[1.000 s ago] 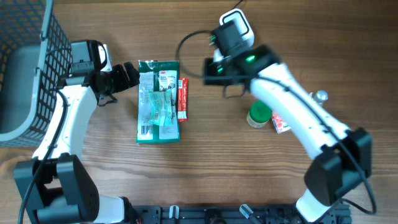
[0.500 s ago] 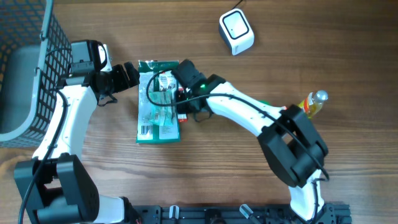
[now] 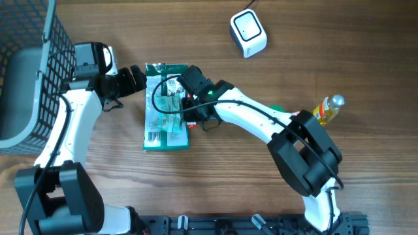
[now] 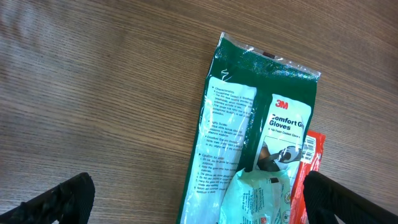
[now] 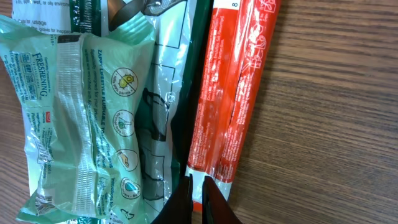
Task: Scan the item barcode
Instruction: 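Release the jar and swing the right gripper left over the red stick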
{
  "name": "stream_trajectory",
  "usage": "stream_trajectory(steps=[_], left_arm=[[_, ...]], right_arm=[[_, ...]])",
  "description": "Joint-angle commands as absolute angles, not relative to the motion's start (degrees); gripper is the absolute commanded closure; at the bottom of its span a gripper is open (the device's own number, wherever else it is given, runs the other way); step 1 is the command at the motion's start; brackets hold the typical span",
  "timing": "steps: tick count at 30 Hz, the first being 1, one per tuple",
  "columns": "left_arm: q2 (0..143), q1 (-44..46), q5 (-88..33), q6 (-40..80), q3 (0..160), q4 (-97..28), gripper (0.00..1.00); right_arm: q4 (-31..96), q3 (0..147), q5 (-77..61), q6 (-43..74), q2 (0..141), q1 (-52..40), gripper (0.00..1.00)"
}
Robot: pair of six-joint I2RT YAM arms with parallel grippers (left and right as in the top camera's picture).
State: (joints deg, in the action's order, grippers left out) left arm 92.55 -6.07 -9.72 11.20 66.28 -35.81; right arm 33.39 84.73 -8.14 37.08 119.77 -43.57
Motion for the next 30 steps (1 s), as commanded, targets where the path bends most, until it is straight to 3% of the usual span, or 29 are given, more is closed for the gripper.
stream_trajectory(steps=[1,13,15,23,30], left_arm=[[91.92,-6.57,-9.34,10.70,67.02,-35.59,0.00],[91.92,-6.57,-9.34,10.70,67.02,-35.62,0.00],[91.92,-6.57,-9.34,10.70,67.02,-35.59,0.00],[91.92,-6.57,-9.37,10.70,67.02,-35.62,0.00],[91.92,-6.55,-9.37,10.70,67.02,-35.59,0.00]], right_arm=[[34.30,84.23,-8.36,37.45,120.55,-43.59,0.92],[46.22,84.25,-2.35,27.94,120.55,-43.13,0.87],[47.09,84.36,-2.57,27.11,120.53,-42.89,0.95],[34.85,84.79,-18.74,29.85,120.46,-43.09,0.96],[30.35,84.77,-9.13,34.94,121.43,-45.34,0.96]])
